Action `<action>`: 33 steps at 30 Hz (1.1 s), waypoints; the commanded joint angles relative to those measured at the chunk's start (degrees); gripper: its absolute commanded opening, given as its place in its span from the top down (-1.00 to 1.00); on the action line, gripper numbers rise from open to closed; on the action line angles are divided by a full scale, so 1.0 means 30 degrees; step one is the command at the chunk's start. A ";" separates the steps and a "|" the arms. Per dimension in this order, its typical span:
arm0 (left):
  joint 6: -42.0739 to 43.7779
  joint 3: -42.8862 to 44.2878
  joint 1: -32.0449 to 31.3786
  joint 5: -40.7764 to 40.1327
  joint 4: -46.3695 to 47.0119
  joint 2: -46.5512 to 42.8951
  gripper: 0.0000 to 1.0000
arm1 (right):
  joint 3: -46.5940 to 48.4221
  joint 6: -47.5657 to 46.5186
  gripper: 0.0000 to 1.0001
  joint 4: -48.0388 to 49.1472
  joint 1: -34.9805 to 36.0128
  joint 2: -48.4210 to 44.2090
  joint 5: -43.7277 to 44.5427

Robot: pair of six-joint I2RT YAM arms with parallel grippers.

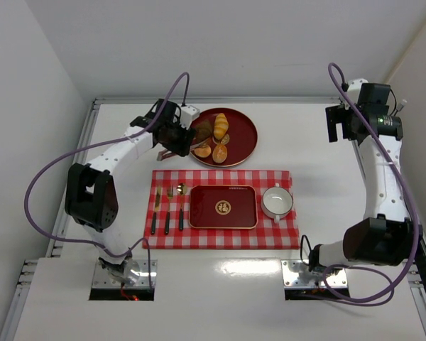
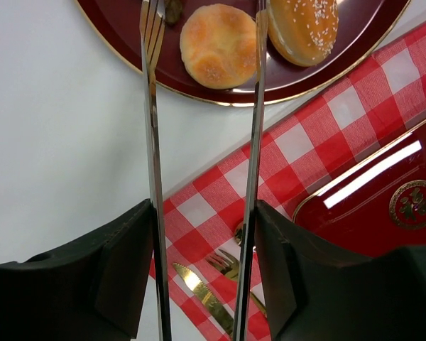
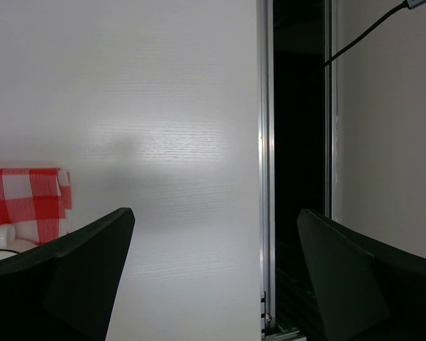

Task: Place the bread

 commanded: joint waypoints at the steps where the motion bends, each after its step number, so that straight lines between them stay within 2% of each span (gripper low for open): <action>1: -0.0184 -0.0026 -0.0324 -0.0329 0.1089 -0.0180 -0.04 | 0.0360 0.0116 -0.98 0.0273 -0.0090 -0.0229 -0.0067; 15: -0.0359 -0.1459 -0.0499 -0.0536 0.1646 0.0171 -0.09 | 0.0946 0.0116 -0.98 0.0273 -0.0090 0.0183 -0.0244; 33: -0.0359 -0.1461 -0.0499 0.0138 0.1472 0.0699 -0.09 | 0.1122 0.0116 -0.98 0.0097 -0.0090 0.0183 -0.0244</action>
